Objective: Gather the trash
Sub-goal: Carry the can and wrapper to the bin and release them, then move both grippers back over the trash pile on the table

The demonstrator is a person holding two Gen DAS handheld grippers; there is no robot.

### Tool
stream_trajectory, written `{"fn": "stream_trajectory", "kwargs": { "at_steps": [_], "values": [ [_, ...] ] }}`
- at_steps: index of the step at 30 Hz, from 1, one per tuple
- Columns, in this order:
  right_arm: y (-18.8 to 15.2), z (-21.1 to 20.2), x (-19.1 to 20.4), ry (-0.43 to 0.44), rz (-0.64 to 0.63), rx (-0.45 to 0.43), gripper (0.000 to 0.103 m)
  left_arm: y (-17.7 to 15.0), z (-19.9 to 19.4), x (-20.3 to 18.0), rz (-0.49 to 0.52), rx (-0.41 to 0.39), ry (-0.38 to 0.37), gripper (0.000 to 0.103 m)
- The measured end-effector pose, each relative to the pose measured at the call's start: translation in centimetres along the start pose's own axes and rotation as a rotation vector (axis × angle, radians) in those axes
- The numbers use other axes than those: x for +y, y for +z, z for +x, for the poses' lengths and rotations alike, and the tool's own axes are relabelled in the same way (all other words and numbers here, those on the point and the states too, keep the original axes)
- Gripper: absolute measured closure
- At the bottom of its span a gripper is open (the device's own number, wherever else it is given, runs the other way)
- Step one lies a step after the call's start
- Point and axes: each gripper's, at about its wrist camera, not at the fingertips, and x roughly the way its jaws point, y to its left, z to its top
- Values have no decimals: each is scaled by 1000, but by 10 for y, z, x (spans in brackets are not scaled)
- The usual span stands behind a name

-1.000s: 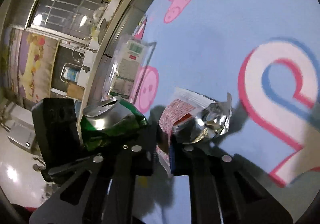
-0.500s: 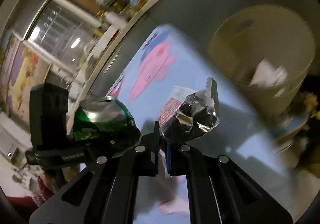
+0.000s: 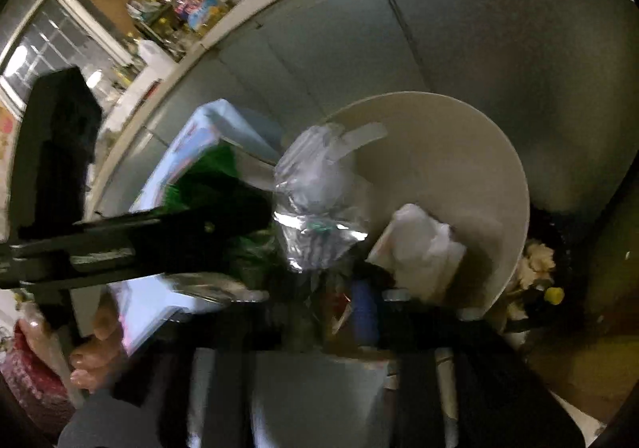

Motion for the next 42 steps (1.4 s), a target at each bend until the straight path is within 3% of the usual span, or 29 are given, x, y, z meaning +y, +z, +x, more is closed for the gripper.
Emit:
{"fn": "stream_trajectory", "kwargs": {
  "at_steps": [2, 7, 12, 16, 27, 42],
  "values": [
    [3, -1, -5, -36, 1, -29, 49, 3, -7, -1, 0, -32, 27, 38],
    [-5, -25, -14, -14, 52, -111, 49, -5, -41, -2, 5, -133, 50, 34],
    [-22, -57, -12, 35, 105, -179, 49, -39, -90, 7, -1, -250, 83, 34],
    [-39, -71, -11, 81, 161, -199, 49, -72, -117, 6, 36, -324, 176, 33],
    [-91, -94, 47, 168, 162, -213, 49, -131, -169, 15, 43, -399, 333, 31],
    [-107, -108, 119, 187, 86, -168, 49, -181, -236, 54, -44, -504, 382, 30]
  ]
}}
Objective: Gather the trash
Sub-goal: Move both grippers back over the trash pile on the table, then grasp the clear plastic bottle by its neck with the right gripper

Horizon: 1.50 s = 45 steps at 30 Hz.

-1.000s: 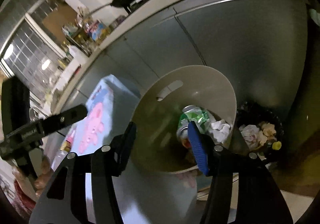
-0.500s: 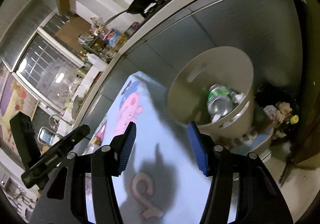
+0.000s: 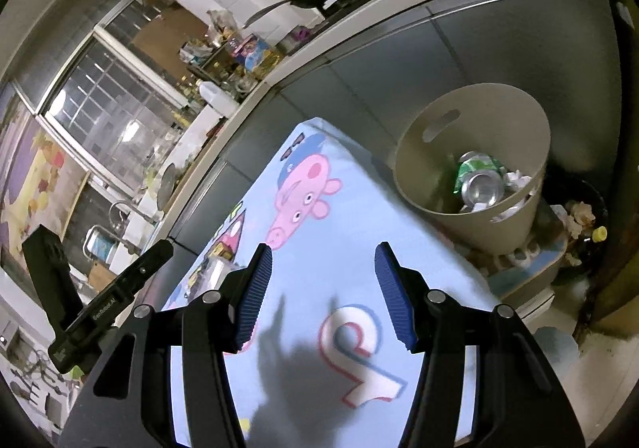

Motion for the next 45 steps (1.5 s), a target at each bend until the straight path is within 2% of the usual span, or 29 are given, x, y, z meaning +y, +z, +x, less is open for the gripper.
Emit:
{"fn": "stream_trajectory", "kwargs": {
  "at_steps": [9, 22, 37, 45],
  "values": [
    [0, 10, 42, 23, -62, 31, 49, -8, -19, 43, -54, -28, 68, 30],
    [-12, 44, 97, 49, -146, 106, 49, -23, -26, 107, -144, -21, 151, 30],
    [-30, 90, 148, 99, -215, 205, 49, -43, -24, 169, -233, 12, 209, 30],
    [-47, 115, 165, 122, -251, 266, 49, -59, -37, 227, -336, 22, 227, 31]
  ]
}}
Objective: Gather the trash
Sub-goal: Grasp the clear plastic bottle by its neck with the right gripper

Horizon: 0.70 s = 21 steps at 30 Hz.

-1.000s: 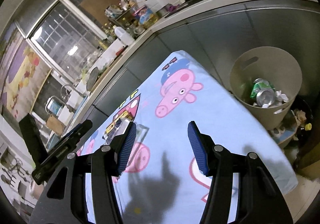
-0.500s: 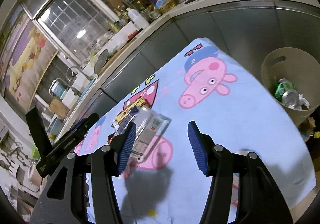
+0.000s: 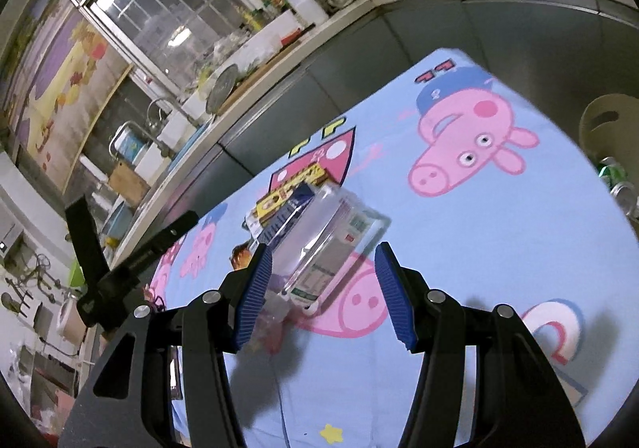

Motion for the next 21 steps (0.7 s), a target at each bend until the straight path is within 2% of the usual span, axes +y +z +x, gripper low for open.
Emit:
{"fn": "stream_trajectory", "kwargs": {
  "at_steps": [5, 11, 13, 16, 18, 21],
  "values": [
    [-9, 30, 6, 31, 14, 69, 49, -10, 2, 16, 11, 14, 18, 34],
    [-40, 83, 23, 127, 63, 217, 49, -24, 20, 47, -45, 64, 45, 37],
    [-48, 100, 29, 135, 91, 248, 38, -27, 24, 60, -81, 79, 44, 37],
    [-51, 122, 36, 132, 122, 259, 36, -32, 26, 71, -104, 87, 37, 38],
    [-53, 137, 37, 105, 154, 257, 29, -33, 26, 72, -97, 86, 35, 38],
    [-56, 157, 32, 67, 220, 258, 29, -35, 29, 69, -93, 94, 15, 39]
  ]
}}
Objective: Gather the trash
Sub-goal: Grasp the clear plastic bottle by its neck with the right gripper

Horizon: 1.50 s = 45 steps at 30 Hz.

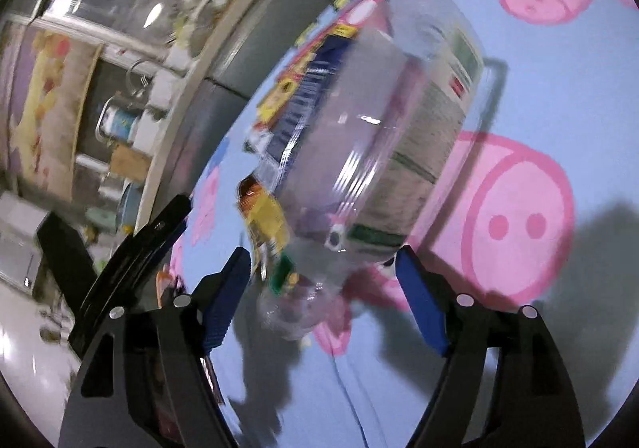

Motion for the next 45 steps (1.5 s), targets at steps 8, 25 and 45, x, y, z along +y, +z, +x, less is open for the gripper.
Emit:
{"fn": "stream_trajectory", "kwargs": {
  "at_steps": [8, 25, 45],
  "values": [
    [1, -2, -15, 28, 36, -14, 49, -1, 12, -15, 44, 20, -35, 38],
    [-8, 4, 5, -27, 3, -47, 21, -29, 38, 69, -245, 186, -184, 37],
    [-18, -23, -22, -102, -35, -134, 62, -60, 36, -2, -54, 243, -376, 66]
  ]
}}
